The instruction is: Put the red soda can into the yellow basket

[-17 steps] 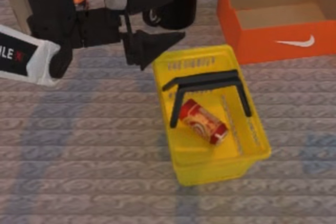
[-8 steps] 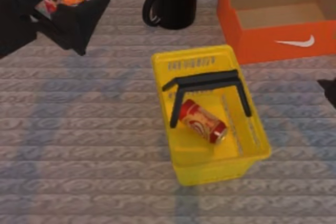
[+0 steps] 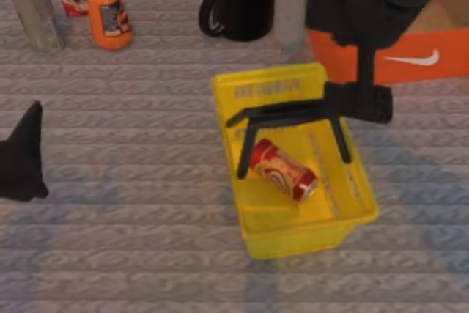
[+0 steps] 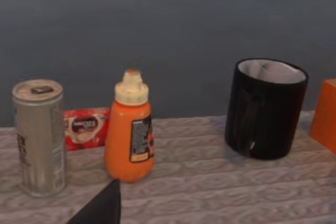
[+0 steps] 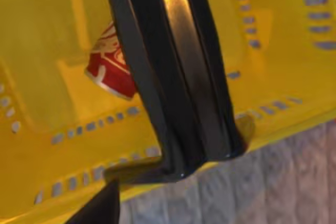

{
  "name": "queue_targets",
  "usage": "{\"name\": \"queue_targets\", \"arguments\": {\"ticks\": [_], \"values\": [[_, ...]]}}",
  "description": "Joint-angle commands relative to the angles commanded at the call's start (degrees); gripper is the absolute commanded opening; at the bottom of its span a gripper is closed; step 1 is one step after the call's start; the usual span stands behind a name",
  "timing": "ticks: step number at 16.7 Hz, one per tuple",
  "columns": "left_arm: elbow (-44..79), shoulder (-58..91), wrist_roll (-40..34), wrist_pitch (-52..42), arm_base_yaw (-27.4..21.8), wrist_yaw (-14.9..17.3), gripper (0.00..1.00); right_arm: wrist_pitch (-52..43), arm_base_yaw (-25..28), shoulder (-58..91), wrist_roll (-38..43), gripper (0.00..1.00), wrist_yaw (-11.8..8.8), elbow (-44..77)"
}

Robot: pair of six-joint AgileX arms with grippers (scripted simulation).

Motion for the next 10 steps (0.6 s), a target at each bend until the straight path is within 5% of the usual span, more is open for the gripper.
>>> {"name": "queue_targets", "arguments": {"ticks": [5, 10], "values": [[-10.4, -19.5, 2.4, -7.0, 2.1, -10.8, 1.00, -12.5, 5.3, 17.5, -8.1, 1.00, 0.1, 16.3], [-12.9, -24.2, 3.3, -8.4, 2.5, -13.7, 1.00, -15.8, 6.6, 21.5, -10.1, 1.00, 0.2, 19.8]]}}
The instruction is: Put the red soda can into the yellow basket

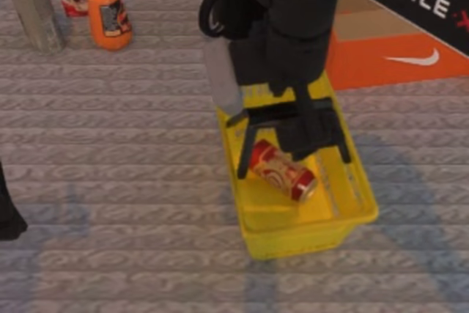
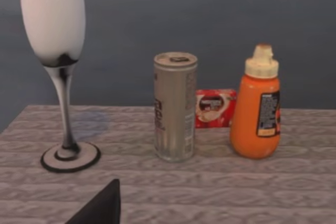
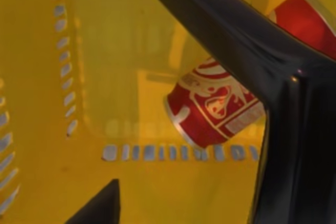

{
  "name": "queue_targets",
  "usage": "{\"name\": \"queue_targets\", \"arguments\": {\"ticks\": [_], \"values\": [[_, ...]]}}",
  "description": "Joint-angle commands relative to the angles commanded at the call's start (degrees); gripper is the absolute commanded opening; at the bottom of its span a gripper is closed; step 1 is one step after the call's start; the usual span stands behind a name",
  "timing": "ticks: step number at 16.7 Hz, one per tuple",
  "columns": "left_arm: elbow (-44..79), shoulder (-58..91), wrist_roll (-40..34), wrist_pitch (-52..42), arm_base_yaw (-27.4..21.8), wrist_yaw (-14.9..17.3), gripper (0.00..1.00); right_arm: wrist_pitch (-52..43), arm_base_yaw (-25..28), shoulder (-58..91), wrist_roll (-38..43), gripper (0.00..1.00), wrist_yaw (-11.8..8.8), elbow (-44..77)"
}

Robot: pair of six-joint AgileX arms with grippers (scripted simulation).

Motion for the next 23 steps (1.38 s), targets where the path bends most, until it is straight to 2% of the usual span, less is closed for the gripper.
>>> {"name": "queue_targets", "arguments": {"ticks": [13, 23], "values": [[0.0, 0.0, 0.0, 0.0, 0.0, 0.0, 1.00, 5.2, 0.0, -1.0, 0.0, 1.00, 0.0, -6.1], [0.0, 0.0, 0.0, 0.0, 0.0, 0.0, 1.00, 5.2, 0.0, -1.0, 0.0, 0.25, 0.0, -6.1]]}}
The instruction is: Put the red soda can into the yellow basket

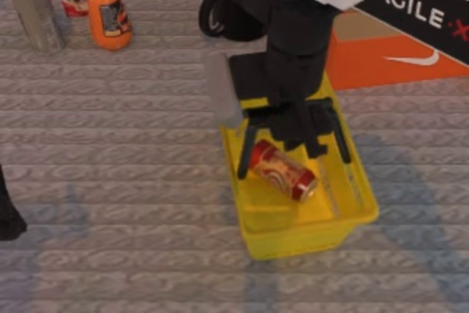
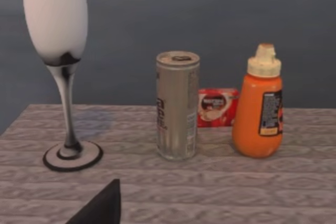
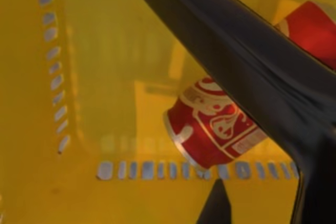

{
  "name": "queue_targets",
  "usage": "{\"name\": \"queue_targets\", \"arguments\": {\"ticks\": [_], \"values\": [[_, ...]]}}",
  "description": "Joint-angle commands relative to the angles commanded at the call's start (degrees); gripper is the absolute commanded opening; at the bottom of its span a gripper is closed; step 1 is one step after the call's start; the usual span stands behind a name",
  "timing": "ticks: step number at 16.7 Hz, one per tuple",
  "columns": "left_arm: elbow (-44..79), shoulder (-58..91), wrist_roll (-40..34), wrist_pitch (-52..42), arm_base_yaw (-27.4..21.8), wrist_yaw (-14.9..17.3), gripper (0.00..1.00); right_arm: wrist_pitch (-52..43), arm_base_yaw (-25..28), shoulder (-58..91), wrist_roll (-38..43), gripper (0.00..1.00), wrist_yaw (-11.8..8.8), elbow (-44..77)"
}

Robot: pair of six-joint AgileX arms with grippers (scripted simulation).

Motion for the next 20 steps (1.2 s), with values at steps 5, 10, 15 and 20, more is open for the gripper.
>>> {"name": "queue_targets", "arguments": {"ticks": [5, 10, 15, 20], "values": [[0.0, 0.0, 0.0, 0.0, 0.0, 0.0, 1.00, 0.0, 0.0, 0.0, 0.0, 0.00, 0.0, 0.0], [0.0, 0.0, 0.0, 0.0, 0.0, 0.0, 1.00, 0.0, 0.0, 0.0, 0.0, 0.00, 0.0, 0.0], [0.0, 0.0, 0.0, 0.0, 0.0, 0.0, 1.00, 0.0, 0.0, 0.0, 0.0, 0.00, 0.0, 0.0], [0.0, 0.0, 0.0, 0.0, 0.0, 0.0, 1.00, 0.0, 0.0, 0.0, 0.0, 0.00, 0.0, 0.0]]}}
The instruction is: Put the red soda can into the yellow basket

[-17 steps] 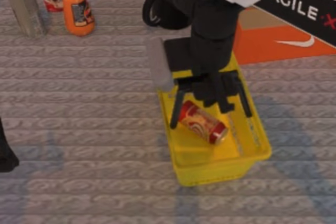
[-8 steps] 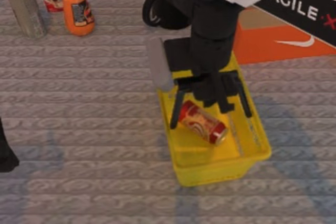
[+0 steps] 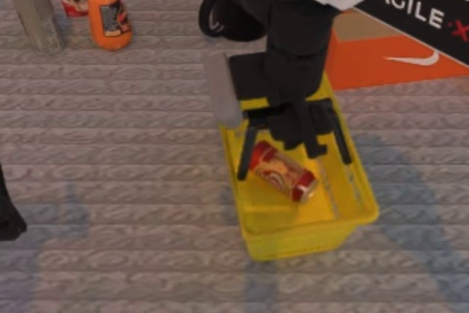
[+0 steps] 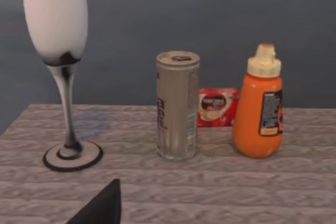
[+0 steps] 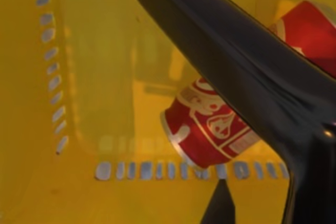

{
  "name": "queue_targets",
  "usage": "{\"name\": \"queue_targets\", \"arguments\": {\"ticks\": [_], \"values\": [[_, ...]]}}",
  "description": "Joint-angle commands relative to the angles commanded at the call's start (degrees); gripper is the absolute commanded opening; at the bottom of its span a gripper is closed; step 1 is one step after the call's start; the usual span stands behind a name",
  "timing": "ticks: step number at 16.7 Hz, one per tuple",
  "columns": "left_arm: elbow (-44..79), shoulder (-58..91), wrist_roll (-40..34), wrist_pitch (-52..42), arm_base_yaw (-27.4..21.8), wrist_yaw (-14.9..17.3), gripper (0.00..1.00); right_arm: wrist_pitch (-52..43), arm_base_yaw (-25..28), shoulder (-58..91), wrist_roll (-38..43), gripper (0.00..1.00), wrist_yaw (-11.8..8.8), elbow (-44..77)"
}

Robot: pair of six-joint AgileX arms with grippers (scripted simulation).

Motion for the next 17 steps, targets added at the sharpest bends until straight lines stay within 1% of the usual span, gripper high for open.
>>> {"name": "queue_targets", "arguments": {"ticks": [14, 17], "values": [[0.0, 0.0, 0.0, 0.0, 0.0, 0.0, 1.00, 0.0, -0.1, 0.1, 0.1, 0.00, 0.0, 0.0], [0.0, 0.0, 0.0, 0.0, 0.0, 0.0, 1.00, -2.4, -0.4, 0.1, -0.4, 0.00, 0.0, 2.4]]}}
